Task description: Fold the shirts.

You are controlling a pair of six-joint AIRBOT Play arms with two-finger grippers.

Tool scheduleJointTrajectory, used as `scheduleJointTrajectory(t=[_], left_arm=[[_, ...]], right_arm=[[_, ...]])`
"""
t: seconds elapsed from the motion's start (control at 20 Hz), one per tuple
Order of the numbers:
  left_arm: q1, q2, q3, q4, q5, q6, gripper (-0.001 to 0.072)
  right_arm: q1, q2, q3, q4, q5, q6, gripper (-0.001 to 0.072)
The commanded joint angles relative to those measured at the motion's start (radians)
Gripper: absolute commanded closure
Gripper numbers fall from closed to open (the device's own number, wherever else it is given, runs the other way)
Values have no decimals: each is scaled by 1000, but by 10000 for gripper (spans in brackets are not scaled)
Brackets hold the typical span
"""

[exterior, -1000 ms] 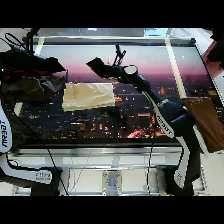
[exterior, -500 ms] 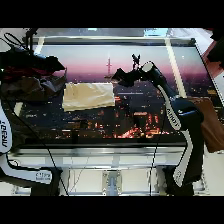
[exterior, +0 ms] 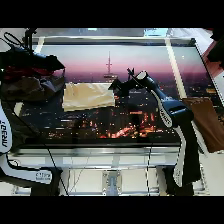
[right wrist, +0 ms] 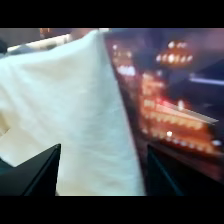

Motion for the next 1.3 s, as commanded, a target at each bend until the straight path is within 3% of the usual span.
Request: scheduleJointTrajectory(t=[0.0,0.2,0.25,0.3,0.35,0.6,0.7,0.95,1.25], left_arm=[[1,1,0,0,1,5,696],[1,1,0,0,-15,16,696],[1,1,0,0,-21,19,696],[1,1,0,0,-23,19,696],[1,1,0,0,-24,20,696],[1,1,0,1,-33,26,696],[1,1,0,3,-35,27,696],[1,1,0,4,-31,27,696],[1,1,0,4,-32,13,696]], right_arm=[[47,-19,0,29,-24,-11,92],[93,-24,0,37,-24,-6,116],[102,-24,0,46,-24,-6,225],[111,-24,0,72,-27,-16,468],[111,-23,0,113,-32,-46,664],[66,-1,3,417,-44,-274,682],[18,43,3,426,-72,-293,682],[-165,196,2,243,-48,-240,682],[-488,444,2,-79,151,-122,683]])
